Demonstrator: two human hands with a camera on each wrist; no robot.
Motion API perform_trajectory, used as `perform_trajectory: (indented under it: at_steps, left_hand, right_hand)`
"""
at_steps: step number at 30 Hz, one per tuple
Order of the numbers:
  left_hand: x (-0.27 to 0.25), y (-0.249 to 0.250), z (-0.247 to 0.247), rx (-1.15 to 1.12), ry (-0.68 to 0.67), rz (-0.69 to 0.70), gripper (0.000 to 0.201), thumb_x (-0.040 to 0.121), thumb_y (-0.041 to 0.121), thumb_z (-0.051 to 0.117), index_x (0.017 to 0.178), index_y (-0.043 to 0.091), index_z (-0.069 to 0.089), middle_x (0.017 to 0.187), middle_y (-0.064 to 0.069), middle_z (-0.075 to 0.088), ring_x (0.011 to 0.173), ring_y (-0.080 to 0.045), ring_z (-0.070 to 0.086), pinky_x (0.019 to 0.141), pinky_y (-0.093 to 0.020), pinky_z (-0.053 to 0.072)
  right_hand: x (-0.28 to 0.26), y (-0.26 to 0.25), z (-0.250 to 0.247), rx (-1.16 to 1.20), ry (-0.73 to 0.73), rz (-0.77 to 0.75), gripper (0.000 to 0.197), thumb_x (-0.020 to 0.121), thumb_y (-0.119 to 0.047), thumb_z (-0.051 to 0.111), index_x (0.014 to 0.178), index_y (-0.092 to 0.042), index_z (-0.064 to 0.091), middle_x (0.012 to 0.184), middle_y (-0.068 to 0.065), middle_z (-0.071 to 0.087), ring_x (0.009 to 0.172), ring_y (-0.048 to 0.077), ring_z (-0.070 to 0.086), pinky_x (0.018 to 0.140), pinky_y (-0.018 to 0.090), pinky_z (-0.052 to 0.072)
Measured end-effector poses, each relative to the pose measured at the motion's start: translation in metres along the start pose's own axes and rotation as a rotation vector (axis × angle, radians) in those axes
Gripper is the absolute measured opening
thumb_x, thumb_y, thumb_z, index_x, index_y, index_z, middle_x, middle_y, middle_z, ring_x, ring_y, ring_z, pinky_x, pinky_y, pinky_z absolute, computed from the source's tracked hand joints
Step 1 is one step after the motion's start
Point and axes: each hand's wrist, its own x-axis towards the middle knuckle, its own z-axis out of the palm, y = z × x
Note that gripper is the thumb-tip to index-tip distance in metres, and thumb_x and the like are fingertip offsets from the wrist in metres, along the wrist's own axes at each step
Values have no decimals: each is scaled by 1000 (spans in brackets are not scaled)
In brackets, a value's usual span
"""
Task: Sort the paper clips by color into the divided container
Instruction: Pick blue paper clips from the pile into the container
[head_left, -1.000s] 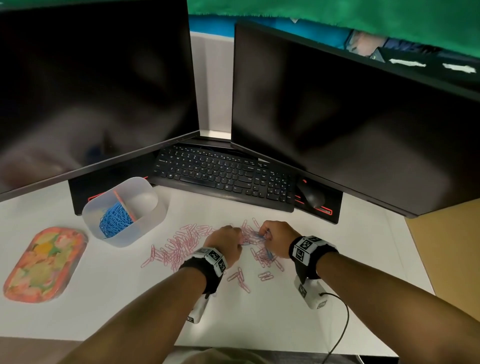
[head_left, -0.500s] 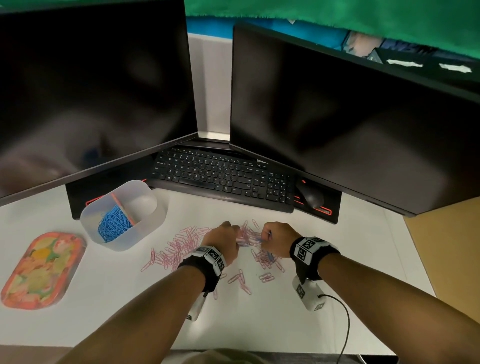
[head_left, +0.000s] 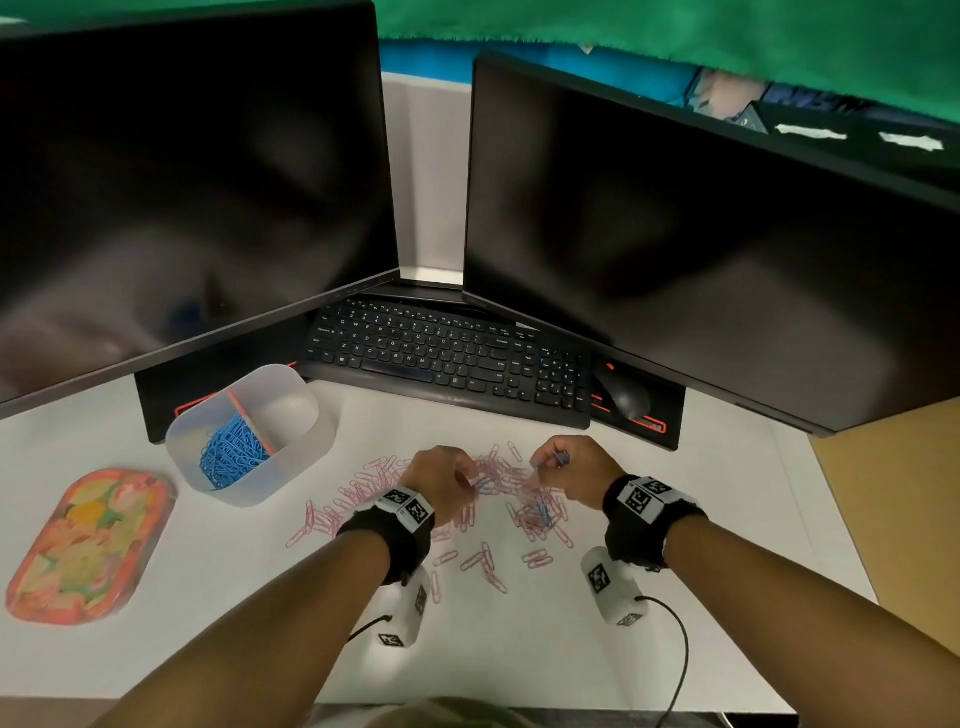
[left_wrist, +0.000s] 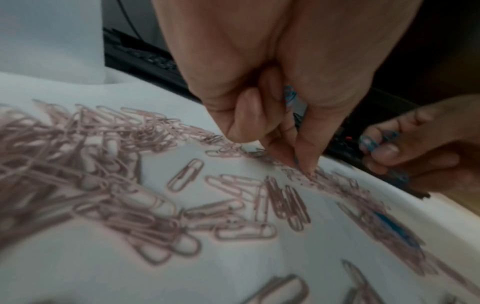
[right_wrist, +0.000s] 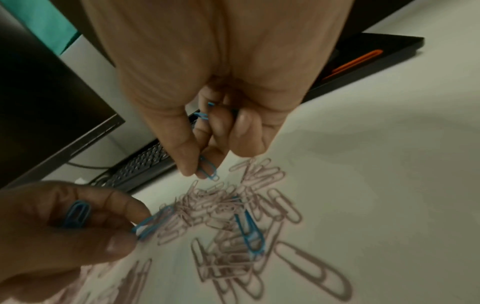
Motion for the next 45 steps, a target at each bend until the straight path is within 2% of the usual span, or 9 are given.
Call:
perform_trajectory:
  at_steps: [4, 6, 9, 11, 14, 18, 24, 29, 45]
  left_hand:
    - [0, -1, -5, -149, -42, -36, 18, 88, 18, 61, 103, 18, 72, 97, 6, 66, 90, -13, 61, 76, -19, 45]
    - [0, -1, -8, -263, -89, -76, 12, 90, 19, 58, 89, 16, 70, 81, 1, 64, 70, -14, 57, 63, -21, 44]
    - [1, 0, -14, -529, -164, -210, 18, 87, 6, 44, 73, 9, 54, 66, -4, 44, 46, -14, 30, 47, -19, 25]
    - [0, 1, -18, -707, -194, -277, 23, 84, 0, 36, 69, 8, 51, 66, -7, 44, 44, -14, 23, 46, -16, 23]
    - [-2, 1, -19, -893, -207, -314, 24, 84, 5, 33, 66, 10, 48, 63, -5, 43, 41, -11, 22, 45, -17, 17]
    - [-3, -3, -19, -939, -193, -309, 22, 85, 13, 36, 66, 12, 48, 61, -2, 43, 40, -11, 25, 48, -22, 15]
    - [-5, -6, -22, -909, -186, -304, 21, 86, 18, 40, 68, 11, 49, 61, -2, 46, 41, -13, 28, 49, -23, 18]
    - [-12, -9, -28, -901, -158, -302, 21, 87, 18, 40, 69, 11, 49, 63, -3, 46, 41, -12, 30, 46, -19, 20]
    - [-28, -28, -48, -934, -104, -308, 23, 88, 21, 41, 71, 10, 51, 65, -3, 48, 41, -12, 30, 45, -21, 20]
  right_hand:
    - [-3, 3, 1, 392, -58, 146, 20, 85, 5, 49, 91, -6, 64, 65, 7, 49, 50, 14, 36, 46, 23, 30]
    - [-6, 6, 3, 562, -65, 221, 21, 84, 4, 40, 80, -3, 60, 59, 7, 43, 49, 15, 32, 48, 25, 25]
    - [-10, 9, 7, 660, -61, 325, 23, 88, -3, 37, 74, -4, 55, 50, 3, 34, 47, 17, 29, 50, 26, 24]
    - [-15, 8, 9, 563, -41, 340, 22, 92, -8, 40, 76, -3, 56, 47, 1, 35, 48, 17, 33, 51, 26, 30]
    - [-27, 4, 13, -11, 12, 229, 21, 90, -24, 57, 81, -6, 62, 61, 1, 55, 60, 15, 51, 54, 24, 39]
    - [-39, 8, 27, -398, 70, 104, 26, 81, -33, 66, 68, -12, 59, 71, 6, 63, 62, 17, 55, 60, 30, 50]
    - [-31, 8, 33, -362, 99, 125, 44, 85, -37, 66, 53, -16, 45, 51, -2, 47, 48, 13, 45, 46, 21, 36]
    - [-32, 8, 30, -404, 97, 130, 17, 81, -22, 61, 70, -17, 50, 74, 2, 59, 66, 18, 55, 59, 26, 46]
    - [-30, -12, 22, -556, -2, 90, 20, 90, -17, 49, 89, -9, 67, 97, 7, 68, 89, 22, 63, 71, 27, 49]
